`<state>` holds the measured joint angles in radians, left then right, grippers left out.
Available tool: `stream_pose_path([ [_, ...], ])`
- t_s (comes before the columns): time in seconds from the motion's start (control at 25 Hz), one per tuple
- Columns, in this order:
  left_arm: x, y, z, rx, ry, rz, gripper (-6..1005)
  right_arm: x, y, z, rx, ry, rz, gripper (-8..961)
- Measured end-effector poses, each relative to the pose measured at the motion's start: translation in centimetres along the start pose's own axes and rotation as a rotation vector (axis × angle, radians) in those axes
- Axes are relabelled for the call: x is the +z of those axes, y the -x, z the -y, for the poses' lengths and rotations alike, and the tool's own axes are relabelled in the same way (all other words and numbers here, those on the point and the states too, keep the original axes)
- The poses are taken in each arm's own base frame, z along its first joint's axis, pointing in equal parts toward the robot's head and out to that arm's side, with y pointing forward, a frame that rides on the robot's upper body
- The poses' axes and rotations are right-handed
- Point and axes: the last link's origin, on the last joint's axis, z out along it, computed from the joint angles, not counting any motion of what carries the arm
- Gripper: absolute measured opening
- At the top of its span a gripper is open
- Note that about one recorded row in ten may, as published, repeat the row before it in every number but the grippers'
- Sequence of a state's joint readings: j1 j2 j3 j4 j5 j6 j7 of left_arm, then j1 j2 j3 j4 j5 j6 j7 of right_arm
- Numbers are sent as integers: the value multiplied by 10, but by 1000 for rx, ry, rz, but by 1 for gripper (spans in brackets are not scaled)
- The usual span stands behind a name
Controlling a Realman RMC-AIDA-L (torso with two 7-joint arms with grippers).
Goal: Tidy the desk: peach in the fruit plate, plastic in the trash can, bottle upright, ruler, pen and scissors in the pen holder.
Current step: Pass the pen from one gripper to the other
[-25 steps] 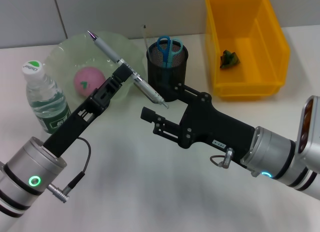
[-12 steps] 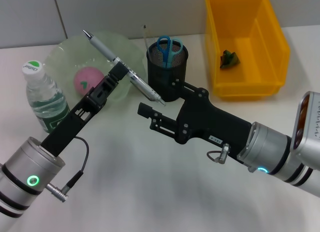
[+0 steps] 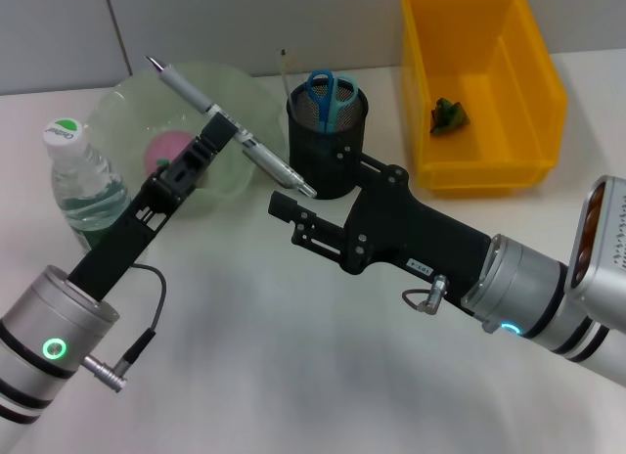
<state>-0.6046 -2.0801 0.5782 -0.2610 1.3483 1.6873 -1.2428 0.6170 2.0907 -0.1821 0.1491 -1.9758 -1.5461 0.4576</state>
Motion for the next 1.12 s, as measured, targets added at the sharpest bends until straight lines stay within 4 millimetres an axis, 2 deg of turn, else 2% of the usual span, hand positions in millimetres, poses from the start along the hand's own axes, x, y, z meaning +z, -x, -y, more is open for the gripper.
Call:
stream_pose_path([
  [1.12, -1, 2, -1, -66, -4, -16, 132, 7, 3, -4, -16, -13, 35, 668],
])
